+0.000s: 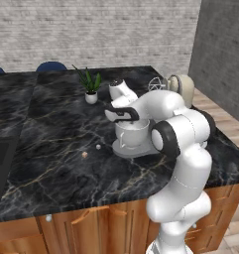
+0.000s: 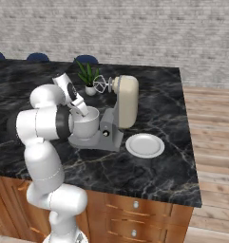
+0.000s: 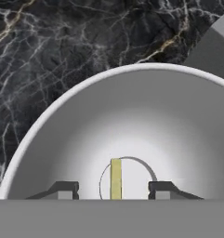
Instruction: Add butter and sugar cubes to the stand mixer bowl and then turn on the stand mixer to begin making frosting.
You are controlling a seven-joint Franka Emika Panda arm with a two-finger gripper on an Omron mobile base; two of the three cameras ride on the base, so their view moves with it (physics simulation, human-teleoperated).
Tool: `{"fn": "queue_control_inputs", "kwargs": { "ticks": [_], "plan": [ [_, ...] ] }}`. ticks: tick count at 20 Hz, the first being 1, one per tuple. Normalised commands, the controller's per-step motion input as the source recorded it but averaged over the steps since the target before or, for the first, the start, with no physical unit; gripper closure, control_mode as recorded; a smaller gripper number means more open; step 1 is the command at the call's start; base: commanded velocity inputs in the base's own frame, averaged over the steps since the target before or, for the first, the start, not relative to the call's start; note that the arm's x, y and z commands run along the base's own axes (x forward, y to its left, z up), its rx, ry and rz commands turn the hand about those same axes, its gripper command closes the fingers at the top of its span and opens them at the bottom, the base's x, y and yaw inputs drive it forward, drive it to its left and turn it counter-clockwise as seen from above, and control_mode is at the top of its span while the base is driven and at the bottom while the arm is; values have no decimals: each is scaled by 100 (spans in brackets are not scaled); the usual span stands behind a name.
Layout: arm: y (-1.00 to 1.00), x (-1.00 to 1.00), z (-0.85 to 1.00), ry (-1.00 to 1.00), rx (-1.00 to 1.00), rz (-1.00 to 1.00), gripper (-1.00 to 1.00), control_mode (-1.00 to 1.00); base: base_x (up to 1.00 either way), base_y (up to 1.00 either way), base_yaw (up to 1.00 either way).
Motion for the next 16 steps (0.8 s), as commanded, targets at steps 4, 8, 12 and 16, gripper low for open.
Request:
{"fn": "queue_control_inputs", "kwargs": {
  "ticks": [4, 8, 12, 16],
  "plan": [
    [0, 0, 0, 0, 0, 0, -100, -100, 0, 0, 0],
    [19, -32, 2, 0, 0, 0, -100, -100, 0, 0, 0],
    [36, -42, 27, 0, 0, 0, -100, -100, 0, 0, 0],
    [40, -49, 33, 2, 3, 0, -100, -100, 0, 0, 0]
  ]
}}
